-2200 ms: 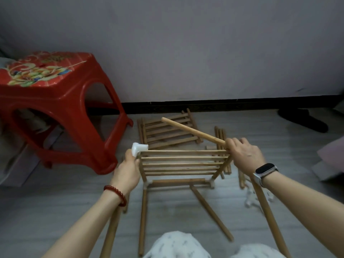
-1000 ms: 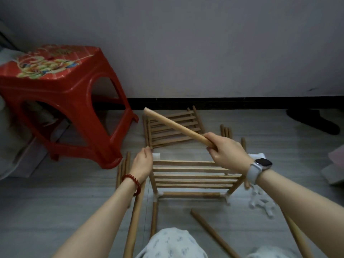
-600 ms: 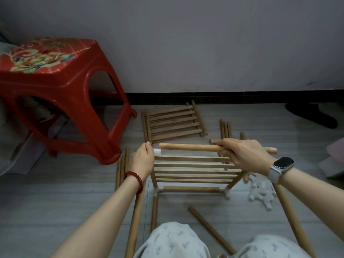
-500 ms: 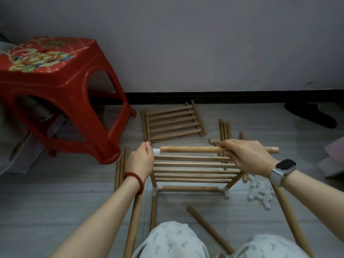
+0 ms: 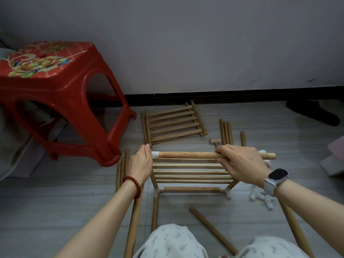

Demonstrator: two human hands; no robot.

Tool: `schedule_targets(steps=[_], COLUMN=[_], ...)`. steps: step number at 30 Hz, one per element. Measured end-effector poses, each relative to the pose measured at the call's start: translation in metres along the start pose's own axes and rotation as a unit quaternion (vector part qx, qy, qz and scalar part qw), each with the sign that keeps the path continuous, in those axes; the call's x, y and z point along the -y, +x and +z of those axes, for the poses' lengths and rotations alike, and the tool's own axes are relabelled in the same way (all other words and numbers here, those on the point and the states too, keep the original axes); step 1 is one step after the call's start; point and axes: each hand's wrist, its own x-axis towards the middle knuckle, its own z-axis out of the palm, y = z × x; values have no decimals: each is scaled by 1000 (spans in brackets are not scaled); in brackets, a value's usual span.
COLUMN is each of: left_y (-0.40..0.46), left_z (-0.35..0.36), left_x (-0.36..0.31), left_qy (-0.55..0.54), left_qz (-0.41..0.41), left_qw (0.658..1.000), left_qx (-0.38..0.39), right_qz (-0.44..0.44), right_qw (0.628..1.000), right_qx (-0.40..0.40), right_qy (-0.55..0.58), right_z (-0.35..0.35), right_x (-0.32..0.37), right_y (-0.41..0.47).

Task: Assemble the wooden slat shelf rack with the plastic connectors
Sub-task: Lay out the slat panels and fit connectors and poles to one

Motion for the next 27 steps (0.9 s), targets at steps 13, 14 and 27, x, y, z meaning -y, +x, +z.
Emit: schedule_targets(steps=[13, 14, 27], left_y=[14, 15, 23], left_z=[1, 2, -4], left_x=[16, 17, 15], left_qy=[-171, -171, -62], left_qz=[-32, -30, -13], left_qw=[983, 983, 997], left_qx=[62, 58, 53], right_qz=[-49, -44, -1], right_qw=[999, 998, 971], right_qx=[13, 46, 205], right_qy=[-18, -15, 123], right_z=[14, 13, 4], right_x=[3, 2, 0], right_y=[38, 43, 69])
